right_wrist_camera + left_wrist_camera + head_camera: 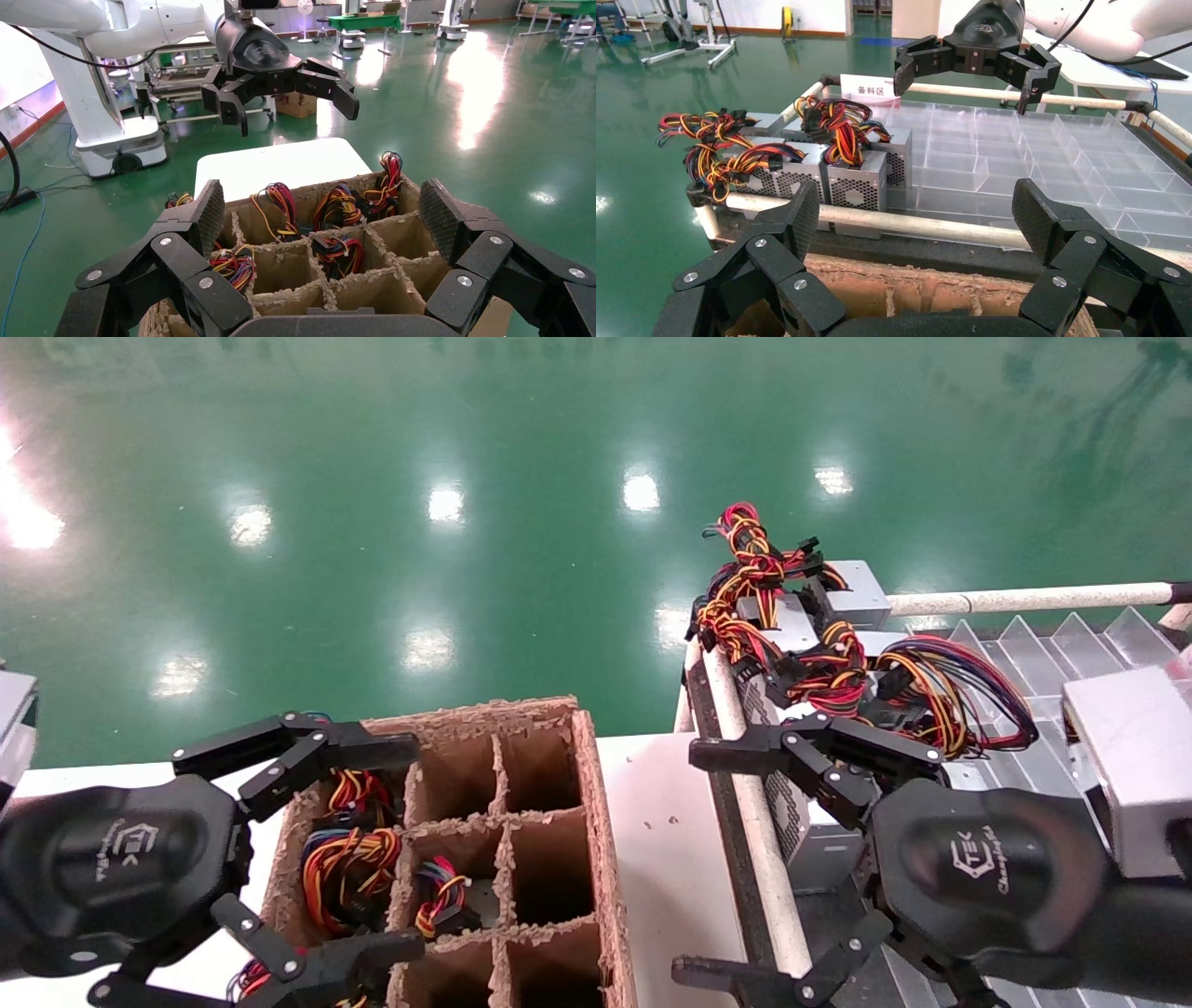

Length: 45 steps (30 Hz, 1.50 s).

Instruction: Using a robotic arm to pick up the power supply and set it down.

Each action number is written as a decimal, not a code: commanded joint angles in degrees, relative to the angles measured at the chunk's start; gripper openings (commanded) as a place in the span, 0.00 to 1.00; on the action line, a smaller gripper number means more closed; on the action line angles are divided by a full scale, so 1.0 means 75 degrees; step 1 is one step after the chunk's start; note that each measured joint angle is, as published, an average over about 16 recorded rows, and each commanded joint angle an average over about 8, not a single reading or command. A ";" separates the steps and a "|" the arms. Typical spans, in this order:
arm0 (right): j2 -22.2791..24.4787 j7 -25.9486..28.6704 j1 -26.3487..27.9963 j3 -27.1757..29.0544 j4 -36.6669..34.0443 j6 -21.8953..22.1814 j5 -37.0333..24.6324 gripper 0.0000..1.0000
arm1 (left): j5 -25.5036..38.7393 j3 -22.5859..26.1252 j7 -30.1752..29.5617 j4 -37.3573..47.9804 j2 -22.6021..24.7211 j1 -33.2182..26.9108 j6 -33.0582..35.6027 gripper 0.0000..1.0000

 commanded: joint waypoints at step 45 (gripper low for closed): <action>-0.0955 -0.0373 0.0650 -0.0755 -0.0622 0.0665 -0.1705 1.00 | 0.0000 0.0000 0.0000 0.0001 0.0000 0.0000 0.0000 0.00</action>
